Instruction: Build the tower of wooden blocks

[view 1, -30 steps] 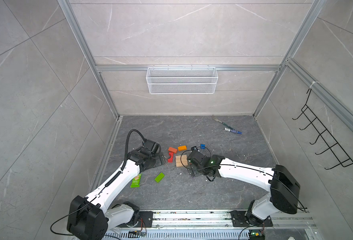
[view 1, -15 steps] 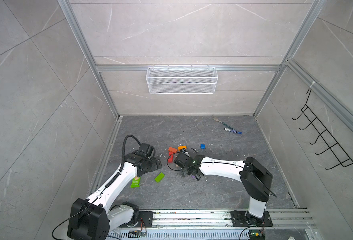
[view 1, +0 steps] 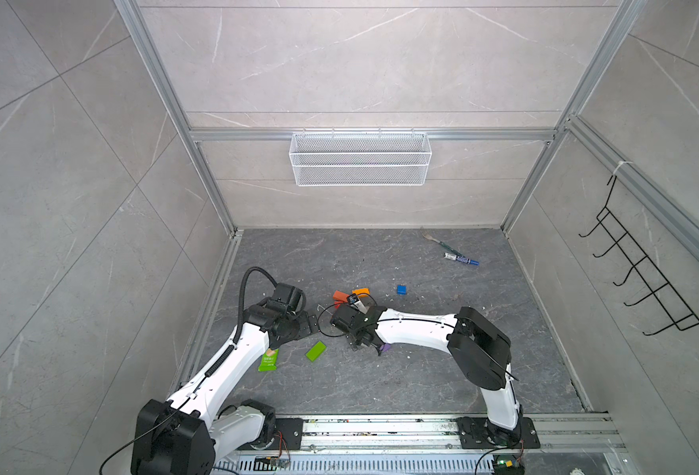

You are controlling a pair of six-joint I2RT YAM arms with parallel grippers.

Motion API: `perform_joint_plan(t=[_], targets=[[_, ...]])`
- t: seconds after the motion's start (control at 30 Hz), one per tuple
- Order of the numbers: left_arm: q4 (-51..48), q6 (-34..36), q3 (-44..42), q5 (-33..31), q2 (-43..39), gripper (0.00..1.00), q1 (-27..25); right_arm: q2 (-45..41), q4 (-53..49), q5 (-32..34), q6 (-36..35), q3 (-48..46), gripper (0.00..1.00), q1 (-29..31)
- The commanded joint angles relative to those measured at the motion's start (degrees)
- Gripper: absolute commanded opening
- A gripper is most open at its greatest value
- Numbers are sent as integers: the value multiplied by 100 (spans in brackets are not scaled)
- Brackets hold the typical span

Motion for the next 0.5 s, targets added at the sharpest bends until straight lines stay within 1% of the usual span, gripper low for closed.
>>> perform_joint_plan(t=[0.0, 0.47], targets=[[-32, 120, 24, 73, -140, 100, 45, 235, -308, 243, 104, 261, 99, 44], [-34, 69, -24, 105, -186, 100, 51, 575, -513, 460, 85, 607, 99, 42]])
